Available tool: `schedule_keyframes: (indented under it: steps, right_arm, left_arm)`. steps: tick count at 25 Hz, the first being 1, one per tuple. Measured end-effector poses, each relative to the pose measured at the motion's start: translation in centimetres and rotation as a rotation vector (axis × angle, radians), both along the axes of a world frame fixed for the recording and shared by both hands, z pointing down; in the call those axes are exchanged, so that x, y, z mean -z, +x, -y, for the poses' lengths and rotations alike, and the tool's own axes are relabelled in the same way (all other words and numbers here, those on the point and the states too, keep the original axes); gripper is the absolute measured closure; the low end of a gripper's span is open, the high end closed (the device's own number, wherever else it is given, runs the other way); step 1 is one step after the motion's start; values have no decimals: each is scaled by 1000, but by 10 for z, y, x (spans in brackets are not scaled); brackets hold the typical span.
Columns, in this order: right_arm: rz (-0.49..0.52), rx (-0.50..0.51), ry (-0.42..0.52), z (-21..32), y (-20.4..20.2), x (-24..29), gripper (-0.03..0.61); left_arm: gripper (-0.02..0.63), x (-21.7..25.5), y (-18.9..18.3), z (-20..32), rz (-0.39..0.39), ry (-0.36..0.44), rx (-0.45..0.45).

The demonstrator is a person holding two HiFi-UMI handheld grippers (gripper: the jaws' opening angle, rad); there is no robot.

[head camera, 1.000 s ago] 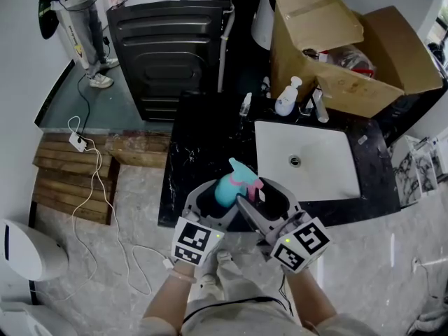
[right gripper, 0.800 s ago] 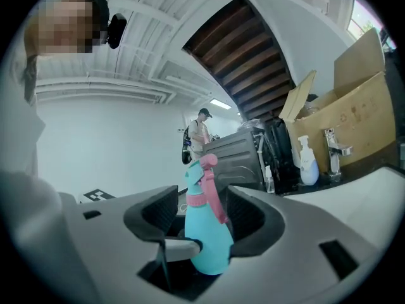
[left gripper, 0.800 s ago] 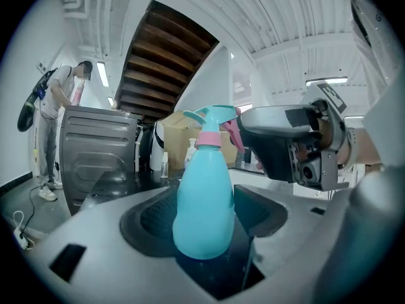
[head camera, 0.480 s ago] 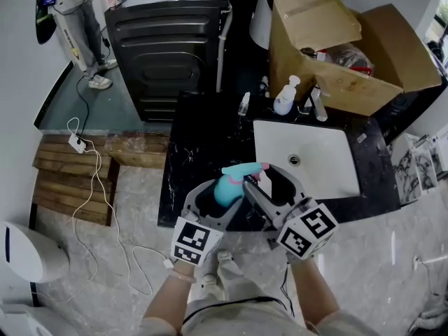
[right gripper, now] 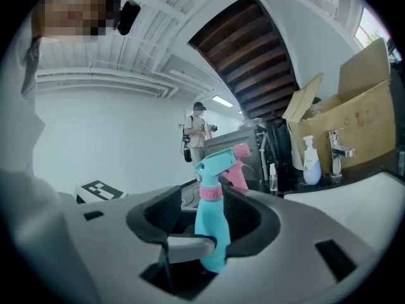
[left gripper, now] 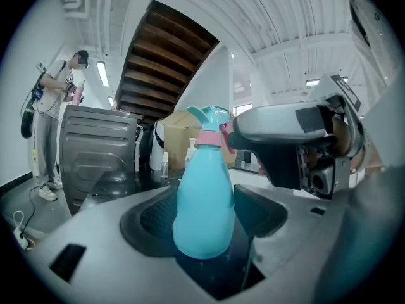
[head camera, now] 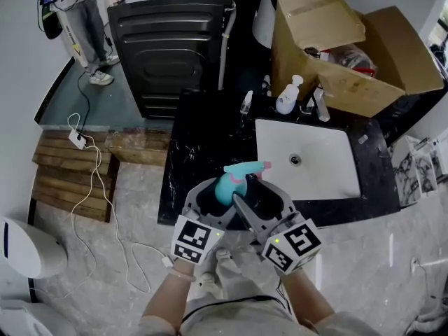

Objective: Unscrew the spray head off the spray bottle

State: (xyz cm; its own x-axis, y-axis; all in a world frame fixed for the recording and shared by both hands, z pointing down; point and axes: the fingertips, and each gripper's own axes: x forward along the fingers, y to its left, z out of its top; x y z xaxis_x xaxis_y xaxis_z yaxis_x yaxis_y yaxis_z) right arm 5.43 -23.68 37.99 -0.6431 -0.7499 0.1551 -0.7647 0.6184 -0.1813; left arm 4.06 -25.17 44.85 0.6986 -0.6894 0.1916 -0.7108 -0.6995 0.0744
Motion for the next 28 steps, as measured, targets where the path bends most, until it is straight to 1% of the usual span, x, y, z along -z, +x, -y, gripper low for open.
schedule_keyframes:
  steps: [4, 11, 14, 18, 22, 28]
  right_arm:
    - [-19, -40, -25, 12, -1, -7, 359]
    - [-3, -28, -28, 25, -11, -10, 360]
    - [-10, -28, -16, 28, -13, -8, 377]
    - [-27, -34, -1, 32, -11, -8, 430]
    - [-66, -11, 41, 31, -12, -5, 437]
    - [-58, 1, 73, 30, -12, -2, 439]
  left_arm:
    - [330, 1, 0, 0, 0, -1, -1]
    - [331, 0, 0, 0, 1, 1, -1]
    - [331, 0, 0, 0, 1, 1, -1]
    - [331, 0, 1, 1, 0, 1, 0]
    - [331, 0, 1, 1, 1, 2, 0]
    - [331, -1, 1, 1, 3, 0, 1]
